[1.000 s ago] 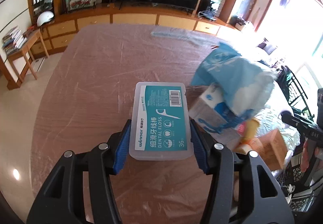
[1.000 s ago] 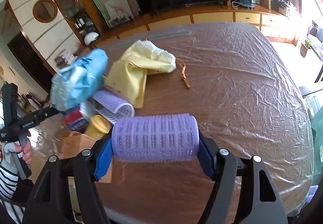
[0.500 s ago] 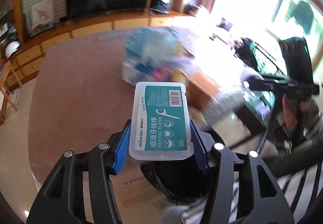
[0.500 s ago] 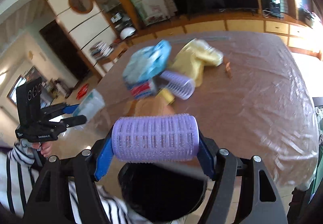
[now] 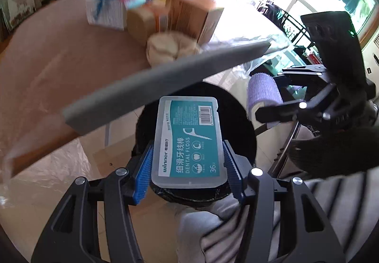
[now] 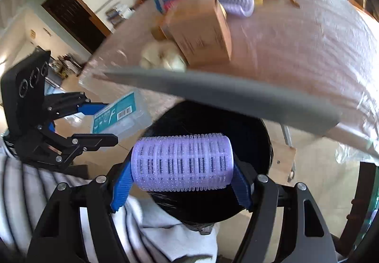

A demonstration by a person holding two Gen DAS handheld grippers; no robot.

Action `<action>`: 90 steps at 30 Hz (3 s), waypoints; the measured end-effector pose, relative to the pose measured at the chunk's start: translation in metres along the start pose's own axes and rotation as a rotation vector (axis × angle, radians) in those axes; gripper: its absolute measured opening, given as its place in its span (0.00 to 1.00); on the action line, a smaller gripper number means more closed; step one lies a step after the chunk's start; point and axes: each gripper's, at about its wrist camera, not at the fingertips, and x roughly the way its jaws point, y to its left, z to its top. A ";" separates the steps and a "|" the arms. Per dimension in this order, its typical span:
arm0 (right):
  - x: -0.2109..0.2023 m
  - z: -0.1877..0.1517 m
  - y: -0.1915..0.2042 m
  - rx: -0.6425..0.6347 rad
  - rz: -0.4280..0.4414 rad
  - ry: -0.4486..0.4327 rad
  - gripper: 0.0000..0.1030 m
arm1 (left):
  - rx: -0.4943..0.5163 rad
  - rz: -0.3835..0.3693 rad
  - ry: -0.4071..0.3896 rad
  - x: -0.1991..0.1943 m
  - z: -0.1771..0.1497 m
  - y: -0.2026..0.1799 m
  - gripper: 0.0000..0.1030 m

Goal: Collect trash
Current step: 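Carry floss box and purple roller with both tools over the black bin, then open both tools to drop floss box and roller into the bin, then grasp the orange-labelled jar with left tool while right tool grasps brown box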

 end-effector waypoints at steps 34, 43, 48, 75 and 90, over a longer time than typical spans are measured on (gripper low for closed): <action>0.090 -0.020 -0.033 0.094 -0.201 0.091 0.68 | 0.100 0.154 0.191 0.094 -0.009 -0.001 0.54; 0.079 -0.022 -0.030 0.037 -0.243 0.076 0.82 | 0.129 0.162 0.128 0.083 -0.008 -0.005 0.75; 0.038 -0.026 -0.015 -0.035 -0.278 -0.002 0.82 | 0.134 0.191 0.071 0.054 -0.007 -0.008 0.75; 0.000 0.092 0.008 -0.055 -0.268 -0.268 0.65 | -0.097 0.201 -0.239 -0.039 0.102 0.028 0.92; 0.005 0.100 -0.006 -0.143 -0.333 -0.286 0.76 | -0.136 0.219 -0.203 -0.013 0.107 0.053 0.78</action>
